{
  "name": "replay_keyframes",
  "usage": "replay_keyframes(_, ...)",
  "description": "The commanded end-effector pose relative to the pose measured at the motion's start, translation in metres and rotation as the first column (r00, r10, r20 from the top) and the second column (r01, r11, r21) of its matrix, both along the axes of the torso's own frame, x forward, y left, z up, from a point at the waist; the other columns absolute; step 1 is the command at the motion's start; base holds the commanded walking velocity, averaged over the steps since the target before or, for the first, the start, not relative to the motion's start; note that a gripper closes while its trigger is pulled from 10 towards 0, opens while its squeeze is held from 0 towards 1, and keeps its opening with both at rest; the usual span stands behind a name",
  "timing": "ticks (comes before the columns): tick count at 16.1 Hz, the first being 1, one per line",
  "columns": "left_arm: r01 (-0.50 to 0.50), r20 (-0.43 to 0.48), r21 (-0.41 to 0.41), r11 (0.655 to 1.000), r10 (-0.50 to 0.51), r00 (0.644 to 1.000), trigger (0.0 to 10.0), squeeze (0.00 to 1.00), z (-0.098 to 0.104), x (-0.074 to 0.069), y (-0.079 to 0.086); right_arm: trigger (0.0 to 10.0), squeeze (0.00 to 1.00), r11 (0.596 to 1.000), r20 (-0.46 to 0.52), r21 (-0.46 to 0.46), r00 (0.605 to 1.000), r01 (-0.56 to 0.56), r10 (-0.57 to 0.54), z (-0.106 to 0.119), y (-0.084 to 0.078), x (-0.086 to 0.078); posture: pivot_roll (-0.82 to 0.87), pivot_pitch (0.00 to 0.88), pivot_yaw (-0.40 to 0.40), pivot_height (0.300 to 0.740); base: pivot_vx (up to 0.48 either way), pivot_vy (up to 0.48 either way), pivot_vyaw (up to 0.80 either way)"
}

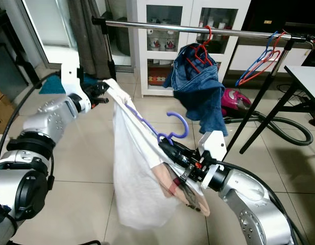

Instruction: Hang hanger

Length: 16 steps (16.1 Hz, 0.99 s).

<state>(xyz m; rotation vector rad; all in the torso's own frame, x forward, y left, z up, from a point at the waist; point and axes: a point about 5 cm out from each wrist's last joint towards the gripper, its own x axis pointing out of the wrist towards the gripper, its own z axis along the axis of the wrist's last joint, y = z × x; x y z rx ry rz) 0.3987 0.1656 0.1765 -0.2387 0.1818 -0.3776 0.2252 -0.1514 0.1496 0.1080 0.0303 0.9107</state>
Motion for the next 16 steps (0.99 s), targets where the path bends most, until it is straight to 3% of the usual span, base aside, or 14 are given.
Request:
replay_keyframes(1, -0.017, 0.013, -0.013, 1.000, 0.017, 1.000, 0.0, 0.00, -0.001, -0.001, 0.001, 10.0, 0.00, 1.000, 0.022, -0.008, 1.000, 0.019, -0.019, 0.006, -0.003, -0.001, 0.04, 0.000, 0.034, 0.740, 0.000, 0.000, 0.00)
replay_keyframes(3, 0.107, 0.095, -0.073, 0.992, -0.099, 0.991, 0.0, 0.00, 0.012, -0.003, -0.020, 10.0, 0.00, 0.996, 0.001, -0.091, 1.000, 0.000, 0.000, -0.002, -0.001, -0.002, 0.04, 0.000, 0.033, 0.740, 0.000, 0.000, 0.00)
replay_keyframes(4, 0.197, 0.142, -0.061, 0.978, -0.187, 0.972, 0.0, 0.00, 0.022, -0.004, -0.033, 10.0, 0.00, 0.988, 0.015, -0.153, 1.000, -0.020, 0.022, -0.004, 0.005, -0.002, 0.04, 0.000, 0.031, 0.740, 0.000, 0.000, 0.00)
replay_keyframes(5, 0.227, 0.147, -0.024, 0.974, -0.221, 0.964, 0.0, 0.00, 0.023, -0.005, -0.037, 10.0, 0.00, 0.986, 0.018, -0.164, 1.000, -0.017, 0.020, -0.004, 0.008, 0.000, 0.04, 0.000, 0.030, 0.740, 0.000, 0.000, 0.00)
replay_keyframes(7, 0.301, 0.127, 0.193, 0.934, -0.328, 0.936, 0.0, 0.00, 0.018, -0.008, -0.051, 10.0, 0.00, 0.975, 0.051, -0.210, 0.997, 0.073, -0.063, 0.000, 0.015, 0.014, 0.04, 0.000, 0.031, 0.740, 0.000, 0.000, 0.00)
replay_keyframes(8, 0.320, 0.115, 0.237, 0.917, -0.354, 0.928, 0.0, 0.00, 0.016, -0.010, -0.055, 10.0, 0.00, 0.969, 0.066, -0.217, 0.992, 0.121, -0.109, 0.002, 0.018, 0.021, 0.04, 0.000, 0.032, 0.740, 0.000, 0.000, 0.00)
replay_keyframes(11, 0.305, 0.140, 0.228, 0.924, -0.341, 0.929, 0.0, 0.00, 0.023, -0.011, -0.052, 10.0, 0.00, 0.943, 0.069, -0.262, 0.979, 0.205, -0.194, 0.000, 0.012, 0.029, 0.03, 0.000, 0.029, 0.740, 0.000, 0.000, 0.00)
replay_keyframes(13, 0.272, 0.177, 0.174, 0.947, -0.301, 0.937, 0.0, 0.00, 0.037, -0.009, -0.043, 10.0, 0.00, 0.905, 0.039, -0.335, 0.963, 0.263, -0.265, -0.009, -0.003, 0.029, 0.03, 0.000, 0.029, 0.740, 0.000, 0.000, 0.00)
replay_keyframes(14, 0.263, 0.185, 0.162, 0.951, -0.291, 0.939, 0.0, 0.00, 0.040, -0.009, -0.041, 10.0, 0.00, 0.896, 0.033, -0.336, 0.954, 0.290, -0.297, -0.010, -0.008, 0.030, 0.03, 0.000, 0.029, 0.740, 0.000, 0.000, 0.00)
replay_keyframes(16, 0.202, 0.187, 0.170, 0.964, -0.233, 0.954, 0.0, 0.00, 0.041, -0.007, -0.028, 10.0, 0.00, 0.918, 0.030, -0.267, 0.954, 0.294, -0.297, -0.008, -0.015, 0.027, 0.03, 0.000, 0.031, 0.740, 0.000, 0.000, 0.00)
